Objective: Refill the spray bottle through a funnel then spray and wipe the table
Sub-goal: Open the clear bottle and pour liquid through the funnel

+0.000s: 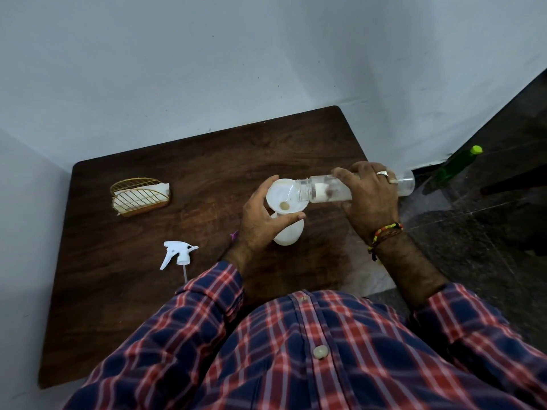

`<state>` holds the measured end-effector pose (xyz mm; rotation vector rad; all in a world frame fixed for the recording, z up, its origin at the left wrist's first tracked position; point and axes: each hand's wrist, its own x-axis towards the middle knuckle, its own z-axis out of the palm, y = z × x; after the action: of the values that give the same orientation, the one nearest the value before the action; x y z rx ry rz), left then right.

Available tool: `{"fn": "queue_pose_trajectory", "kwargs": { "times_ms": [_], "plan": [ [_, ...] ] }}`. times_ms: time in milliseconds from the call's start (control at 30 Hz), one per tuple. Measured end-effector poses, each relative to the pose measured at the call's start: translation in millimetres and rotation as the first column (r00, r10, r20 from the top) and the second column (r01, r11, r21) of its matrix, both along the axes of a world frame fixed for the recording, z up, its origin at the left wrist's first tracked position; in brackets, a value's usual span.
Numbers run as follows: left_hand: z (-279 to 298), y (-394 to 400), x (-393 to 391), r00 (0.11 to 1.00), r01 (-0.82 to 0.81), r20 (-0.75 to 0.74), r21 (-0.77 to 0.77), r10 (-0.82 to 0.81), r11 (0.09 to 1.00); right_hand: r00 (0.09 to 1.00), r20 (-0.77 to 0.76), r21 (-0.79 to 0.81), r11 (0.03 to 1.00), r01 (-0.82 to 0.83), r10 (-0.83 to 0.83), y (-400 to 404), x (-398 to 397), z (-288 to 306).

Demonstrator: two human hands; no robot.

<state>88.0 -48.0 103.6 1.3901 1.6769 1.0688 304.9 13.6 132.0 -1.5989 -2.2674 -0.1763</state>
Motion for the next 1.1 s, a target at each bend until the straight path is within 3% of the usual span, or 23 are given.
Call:
{"fn": "queue_pose_trajectory", "kwargs": {
  "times_ms": [567,1100],
  "plan": [
    [3,-1,1,1.000,0.010,-0.028,-0.012,-0.011,1.000,1.000,-0.026,-0.054,0.999,0.004,-0.006,-2,0,0],
    [7,-6,4,1.000,-0.009,-0.008,-0.019,0.009,1.000,0.930,-0.353,-0.338,0.941,-0.029,-0.098,-12,-1,-9]
  ]
}}
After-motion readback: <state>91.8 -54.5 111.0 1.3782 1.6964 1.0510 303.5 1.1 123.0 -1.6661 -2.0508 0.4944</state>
